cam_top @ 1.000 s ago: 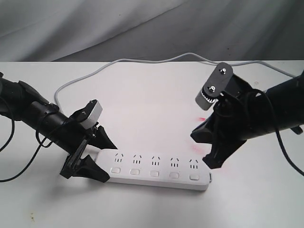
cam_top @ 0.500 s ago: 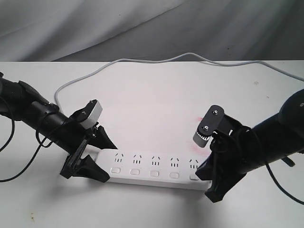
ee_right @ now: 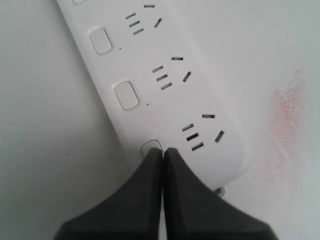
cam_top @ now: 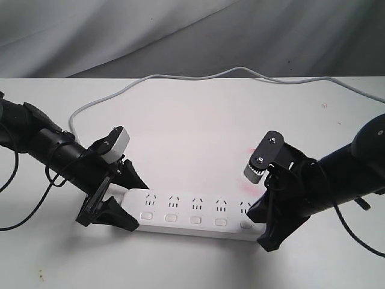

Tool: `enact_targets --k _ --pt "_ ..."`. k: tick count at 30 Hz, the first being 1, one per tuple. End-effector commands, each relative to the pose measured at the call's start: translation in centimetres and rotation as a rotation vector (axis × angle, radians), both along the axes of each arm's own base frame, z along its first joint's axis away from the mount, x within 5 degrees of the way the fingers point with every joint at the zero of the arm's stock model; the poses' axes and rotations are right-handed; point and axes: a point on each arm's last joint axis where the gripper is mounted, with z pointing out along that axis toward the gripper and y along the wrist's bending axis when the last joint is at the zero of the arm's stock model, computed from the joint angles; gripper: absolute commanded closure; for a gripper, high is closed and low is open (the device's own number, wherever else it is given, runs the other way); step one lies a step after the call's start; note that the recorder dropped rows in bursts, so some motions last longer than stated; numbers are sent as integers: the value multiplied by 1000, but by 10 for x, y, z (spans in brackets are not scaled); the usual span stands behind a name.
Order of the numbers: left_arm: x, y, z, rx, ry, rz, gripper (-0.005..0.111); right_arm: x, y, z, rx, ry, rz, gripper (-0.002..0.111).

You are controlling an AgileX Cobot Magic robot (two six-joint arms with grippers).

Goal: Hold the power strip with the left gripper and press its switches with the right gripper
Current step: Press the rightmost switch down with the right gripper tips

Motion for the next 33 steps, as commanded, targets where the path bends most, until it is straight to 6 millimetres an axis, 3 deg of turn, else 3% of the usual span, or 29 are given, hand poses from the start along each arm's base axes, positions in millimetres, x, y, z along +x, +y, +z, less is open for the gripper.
enact_targets --k 1,6,17,24,33 --pt "-6 15 -34 217 -17 -39 49 -2 5 -2 -11 -18 17 108" --pt "-6 15 -34 217 -18 -41 49 -2 10 -19 -41 27 33 108" --pt "-6 15 -34 217 -18 -41 49 0 10 -19 -41 -4 25 108" --pt "-6 15 -34 214 -28 -52 49 0 11 -38 -63 60 23 108" --pt "-5 15 -34 213 -29 -51 49 0 11 -27 -45 27 22 108"
